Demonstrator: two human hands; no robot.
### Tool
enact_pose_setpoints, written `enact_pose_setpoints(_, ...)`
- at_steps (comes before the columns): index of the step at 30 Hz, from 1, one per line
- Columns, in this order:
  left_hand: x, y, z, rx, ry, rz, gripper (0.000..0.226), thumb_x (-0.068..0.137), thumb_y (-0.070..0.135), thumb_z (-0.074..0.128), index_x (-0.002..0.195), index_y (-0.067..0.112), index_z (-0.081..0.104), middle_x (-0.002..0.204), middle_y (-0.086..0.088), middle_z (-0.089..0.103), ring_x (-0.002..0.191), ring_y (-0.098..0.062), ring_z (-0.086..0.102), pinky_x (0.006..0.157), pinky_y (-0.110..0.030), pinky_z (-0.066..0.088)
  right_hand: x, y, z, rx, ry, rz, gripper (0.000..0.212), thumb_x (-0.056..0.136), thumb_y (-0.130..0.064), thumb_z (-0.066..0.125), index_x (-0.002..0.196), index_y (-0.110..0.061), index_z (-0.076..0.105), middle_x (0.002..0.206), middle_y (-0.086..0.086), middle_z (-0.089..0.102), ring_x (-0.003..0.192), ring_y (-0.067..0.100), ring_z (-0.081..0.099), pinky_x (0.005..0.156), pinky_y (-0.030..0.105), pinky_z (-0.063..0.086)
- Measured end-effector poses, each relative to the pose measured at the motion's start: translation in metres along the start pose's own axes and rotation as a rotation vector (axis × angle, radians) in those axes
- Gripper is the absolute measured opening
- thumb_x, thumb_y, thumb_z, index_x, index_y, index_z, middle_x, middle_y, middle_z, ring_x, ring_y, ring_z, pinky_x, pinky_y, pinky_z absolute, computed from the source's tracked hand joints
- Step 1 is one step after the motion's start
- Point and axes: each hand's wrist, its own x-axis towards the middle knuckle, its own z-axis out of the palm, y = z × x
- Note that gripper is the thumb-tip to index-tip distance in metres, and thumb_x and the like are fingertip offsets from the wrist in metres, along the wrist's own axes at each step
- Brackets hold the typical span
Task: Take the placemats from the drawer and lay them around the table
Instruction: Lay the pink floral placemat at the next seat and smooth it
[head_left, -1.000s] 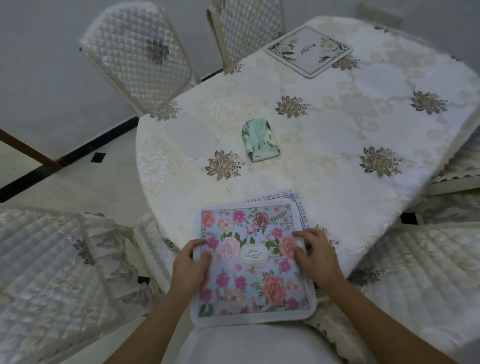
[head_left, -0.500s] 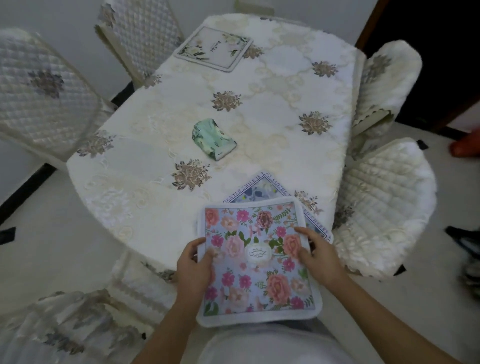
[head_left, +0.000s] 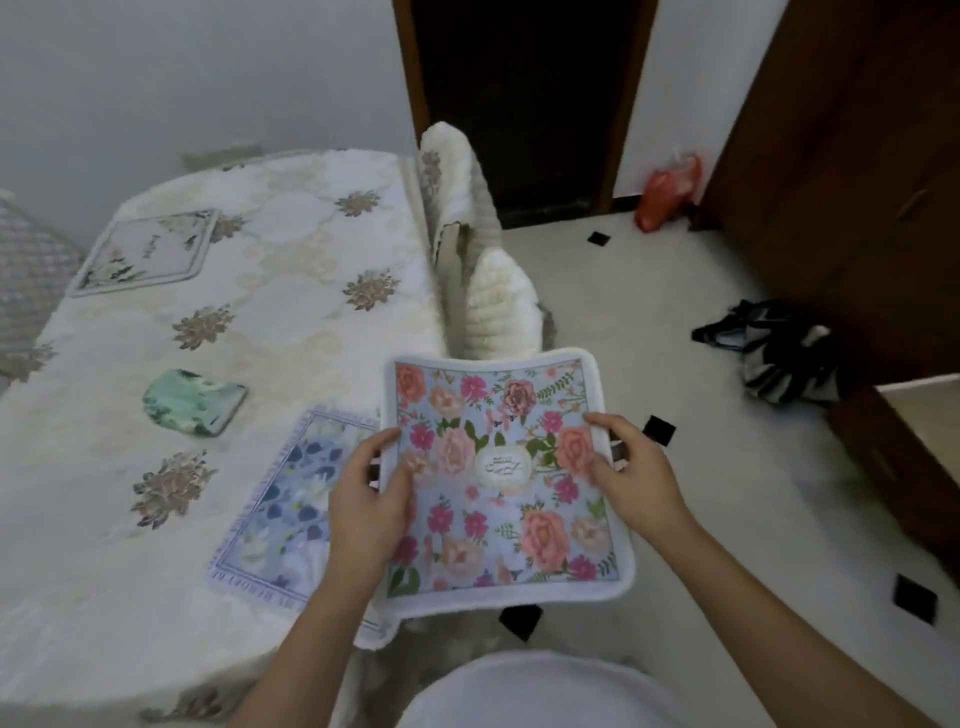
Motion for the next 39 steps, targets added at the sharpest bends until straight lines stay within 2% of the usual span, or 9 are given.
enact_pose_setpoints(3, -0.012, 0.037, 0.062, 0.023, -0.074, 0.085, 0.029, 0.096, 0.028, 0.060, 0.123, 0.038, 0.060, 0.112, 0.016, 0.066, 0.088, 0.000, 0.066, 0.060, -0.016, 0.055, -0.015, 0.029, -0.069, 0.005, 0.076, 0.038, 0.040, 0.093, -0.012, 0.062, 0.124, -0.038, 0.060, 0.104, -0.012, 0.063, 0.079, -0.001, 0.063, 0.059, 0.013, 0.053)
enact_pose_setpoints(8, -0.042, 0.071, 0.153, 0.016, -0.174, 0.081, 0.030, 0.095, 0.033, 0.061, 0.124, 0.039, 0.059, 0.110, 0.013, 0.068, 0.087, -0.006, 0.069, 0.063, -0.027, 0.060, -0.031, 0.071, -0.165, 0.026, 0.164, 0.079, 0.043, 0.093, -0.008, 0.061, 0.122, -0.040, 0.059, 0.104, -0.009, 0.065, 0.078, -0.003, 0.065, 0.057, 0.013, 0.052)
enact_pose_setpoints(11, -0.054, 0.082, 0.189, 0.000, -0.220, 0.049, 0.030, 0.096, 0.028, 0.062, 0.125, 0.037, 0.060, 0.103, 0.010, 0.069, 0.080, 0.000, 0.069, 0.055, -0.019, 0.056, -0.030, 0.083, -0.199, 0.027, 0.195, 0.103, 0.041, 0.094, -0.011, 0.061, 0.123, -0.039, 0.060, 0.106, -0.010, 0.066, 0.080, 0.001, 0.065, 0.060, 0.015, 0.054)
enact_pose_setpoints(16, -0.041, 0.101, 0.224, 0.030, -0.235, 0.037, 0.030, 0.096, 0.026, 0.062, 0.124, 0.038, 0.059, 0.104, 0.009, 0.069, 0.083, -0.008, 0.070, 0.055, -0.017, 0.054, -0.009, 0.095, -0.226, 0.059, 0.210, 0.103, 0.042, 0.093, -0.011, 0.061, 0.127, -0.036, 0.059, 0.110, -0.010, 0.064, 0.083, -0.002, 0.066, 0.063, 0.015, 0.055)
enact_pose_setpoints(22, 0.002, 0.111, 0.265, 0.016, -0.235, 0.016, 0.028, 0.097, 0.024, 0.061, 0.123, 0.035, 0.060, 0.102, 0.013, 0.069, 0.081, 0.002, 0.069, 0.054, -0.015, 0.054, 0.037, 0.112, -0.239, 0.059, 0.191, 0.162, 0.040, 0.095, -0.012, 0.059, 0.128, -0.034, 0.059, 0.110, -0.009, 0.064, 0.083, -0.001, 0.066, 0.063, 0.018, 0.057)
enact_pose_setpoints(25, 0.034, 0.116, 0.297, -0.027, -0.294, -0.001, 0.028, 0.098, 0.022, 0.058, 0.125, 0.032, 0.060, 0.108, 0.012, 0.069, 0.087, -0.003, 0.071, 0.061, -0.023, 0.059, 0.064, 0.121, -0.250, 0.053, 0.204, 0.212, 0.039, 0.096, -0.012, 0.058, 0.128, -0.034, 0.059, 0.106, -0.008, 0.065, 0.083, 0.002, 0.067, 0.062, 0.017, 0.057)
enact_pose_setpoints(29, 0.083, 0.133, 0.350, -0.019, -0.374, 0.038, 0.027, 0.099, 0.021, 0.055, 0.125, 0.027, 0.061, 0.107, 0.009, 0.069, 0.084, -0.002, 0.070, 0.058, -0.018, 0.056, 0.098, 0.126, -0.274, 0.006, 0.257, 0.290, 0.039, 0.097, -0.012, 0.057, 0.127, -0.036, 0.058, 0.101, -0.011, 0.064, 0.084, 0.000, 0.066, 0.063, 0.016, 0.057)
enact_pose_setpoints(36, 0.172, 0.182, 0.425, -0.008, -0.466, 0.119, 0.026, 0.097, 0.017, 0.058, 0.116, 0.034, 0.061, 0.104, 0.014, 0.066, 0.085, -0.009, 0.069, 0.055, -0.016, 0.054, 0.168, 0.124, -0.309, 0.016, 0.408, 0.328, 0.038, 0.096, -0.012, 0.057, 0.128, -0.032, 0.058, 0.102, -0.006, 0.066, 0.084, 0.009, 0.066, 0.069, 0.034, 0.061)
enact_pose_setpoints(39, 0.206, 0.190, 0.443, -0.008, -0.454, 0.108, 0.027, 0.097, 0.016, 0.059, 0.118, 0.032, 0.061, 0.106, 0.013, 0.067, 0.085, -0.009, 0.070, 0.057, -0.018, 0.056, 0.209, 0.124, -0.316, 0.017, 0.379, 0.328, 0.039, 0.094, -0.010, 0.057, 0.124, -0.036, 0.059, 0.102, -0.007, 0.067, 0.083, 0.007, 0.066, 0.068, 0.033, 0.061)
